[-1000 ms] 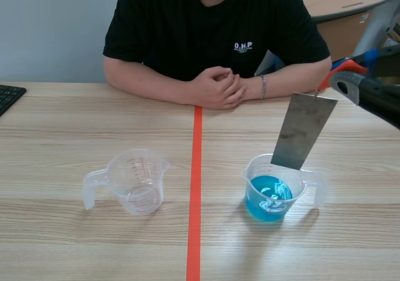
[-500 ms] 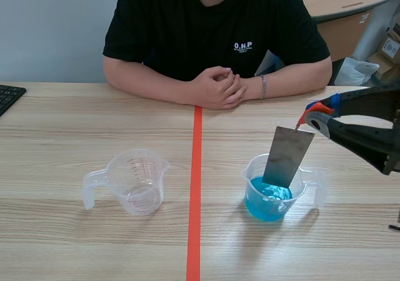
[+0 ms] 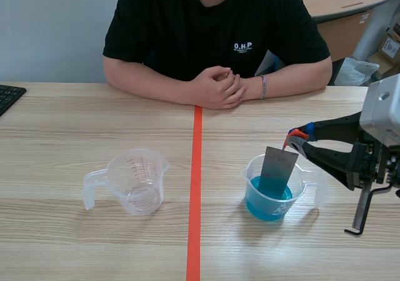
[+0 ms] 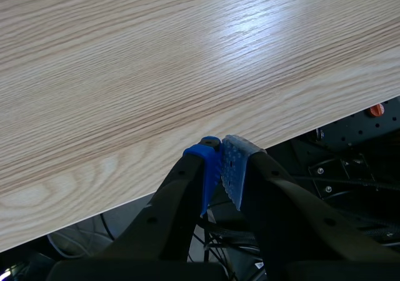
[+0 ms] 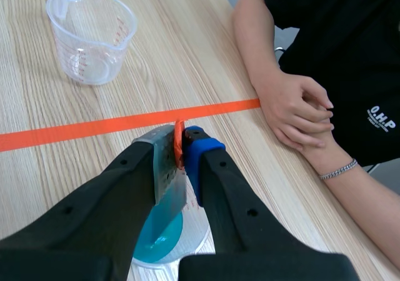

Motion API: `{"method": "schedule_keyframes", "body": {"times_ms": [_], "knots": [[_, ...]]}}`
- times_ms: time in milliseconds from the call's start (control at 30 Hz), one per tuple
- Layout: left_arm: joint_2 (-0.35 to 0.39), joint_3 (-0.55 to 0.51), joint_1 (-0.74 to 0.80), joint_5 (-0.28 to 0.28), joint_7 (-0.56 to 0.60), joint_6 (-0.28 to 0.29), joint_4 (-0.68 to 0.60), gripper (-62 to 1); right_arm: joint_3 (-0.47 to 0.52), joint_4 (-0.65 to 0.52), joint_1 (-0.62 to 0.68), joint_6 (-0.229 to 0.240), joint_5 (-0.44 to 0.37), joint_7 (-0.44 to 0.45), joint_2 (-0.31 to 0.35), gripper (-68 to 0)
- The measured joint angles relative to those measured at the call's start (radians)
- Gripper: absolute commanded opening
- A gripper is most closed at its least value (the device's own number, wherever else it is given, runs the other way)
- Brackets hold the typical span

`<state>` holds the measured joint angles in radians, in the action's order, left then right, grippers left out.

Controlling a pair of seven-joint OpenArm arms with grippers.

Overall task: Do the redox reaction experiment.
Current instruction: 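Lower the plate into the blue solution, then hold the plate still in the solution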

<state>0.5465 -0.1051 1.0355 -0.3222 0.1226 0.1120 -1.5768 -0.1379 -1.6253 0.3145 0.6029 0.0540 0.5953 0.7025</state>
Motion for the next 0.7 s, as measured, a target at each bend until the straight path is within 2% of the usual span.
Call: {"method": "schedule_keyframes", "body": {"times_ms": [200,700], "knots": [[0.0,0.0,0.0,0.0,0.0,0.0,0.0,-56.9,-0.003,0.016,-0.012,-0.003,0.025,0.023,-0.005,-66.0],[0.0,0.0,0.0,0.0,0.0,0.0,0.0,-56.9,-0.003,0.016,-0.012,-0.003,0.026,0.025,-0.008,-66.0]]}}
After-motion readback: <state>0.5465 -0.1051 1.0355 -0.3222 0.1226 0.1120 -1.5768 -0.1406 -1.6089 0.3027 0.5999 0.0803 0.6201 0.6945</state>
